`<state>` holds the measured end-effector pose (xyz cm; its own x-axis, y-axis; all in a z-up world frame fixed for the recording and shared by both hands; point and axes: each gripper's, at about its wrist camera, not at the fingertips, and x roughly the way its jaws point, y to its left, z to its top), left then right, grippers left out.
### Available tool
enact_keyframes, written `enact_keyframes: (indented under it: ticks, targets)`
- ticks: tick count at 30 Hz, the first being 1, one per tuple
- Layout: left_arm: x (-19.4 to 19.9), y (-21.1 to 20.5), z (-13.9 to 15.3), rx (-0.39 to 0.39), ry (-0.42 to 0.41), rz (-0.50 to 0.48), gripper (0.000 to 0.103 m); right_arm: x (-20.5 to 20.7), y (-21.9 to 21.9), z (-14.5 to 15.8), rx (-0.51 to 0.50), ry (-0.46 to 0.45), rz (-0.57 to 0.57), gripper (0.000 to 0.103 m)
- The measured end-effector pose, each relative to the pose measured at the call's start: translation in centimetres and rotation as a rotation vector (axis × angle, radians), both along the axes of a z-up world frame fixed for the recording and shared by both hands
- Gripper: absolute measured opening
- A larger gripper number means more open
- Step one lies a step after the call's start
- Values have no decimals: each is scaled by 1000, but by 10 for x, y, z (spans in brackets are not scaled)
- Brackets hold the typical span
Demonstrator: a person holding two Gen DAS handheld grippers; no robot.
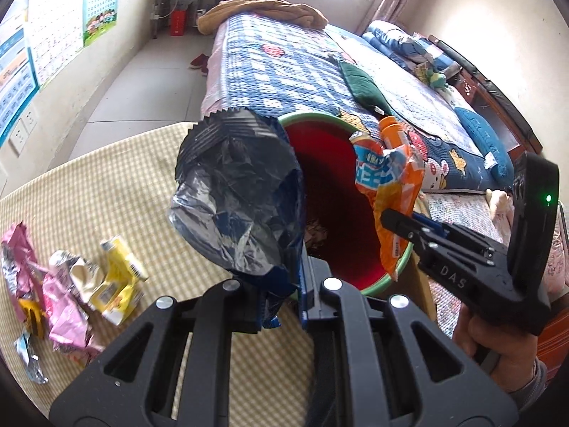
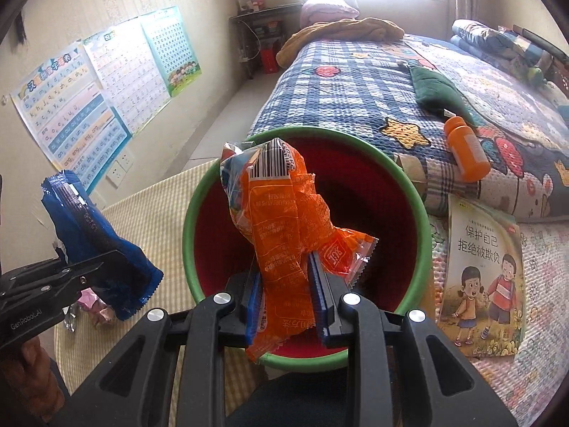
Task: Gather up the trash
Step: 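Open both tools to drop the Oreo pack and orange bag into the bin, then move both tools back over the table of wrappers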
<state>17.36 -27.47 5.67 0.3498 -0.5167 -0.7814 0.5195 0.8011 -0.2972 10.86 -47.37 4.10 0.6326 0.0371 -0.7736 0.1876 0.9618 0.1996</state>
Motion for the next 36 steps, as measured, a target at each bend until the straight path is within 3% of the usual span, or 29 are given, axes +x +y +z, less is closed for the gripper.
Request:
enact_keyframes:
  ticks: [13, 14, 15, 16, 17, 23, 26, 30, 36]
  targets:
    - [21, -58, -7, -9, 19, -63, 16, 8, -29, -15, 43, 14, -25, 27]
    - [22, -60, -7, -11, 25, -62, 25, 8, -30, -16, 42, 12, -26, 27]
    - [24, -60, -7, -13, 28, -59, 35, 9, -31, -17, 40, 12, -28, 39]
    - [25, -59, -6, -19, 26, -49, 54, 9, -32, -17, 42, 12, -32, 52]
    - [25, -58, -5, -28, 19, -39, 62, 7, -33, -17, 47, 5, -37, 56]
    - [23, -44, -1, -32, 1, 2, 89, 1, -33, -19, 39, 10, -42, 66]
    - [19, -33, 3, -24, -17, 27, 97, -2, -29, -17, 26, 15, -38, 75]
    - [13, -13, 6, -9, -27, 52, 97, -7, -19, -14, 2, 9, -32, 86]
    - [-1, 25, 8, -3, -30, 97, 97, -14, 8, -7, -20, 0, -1, 93]
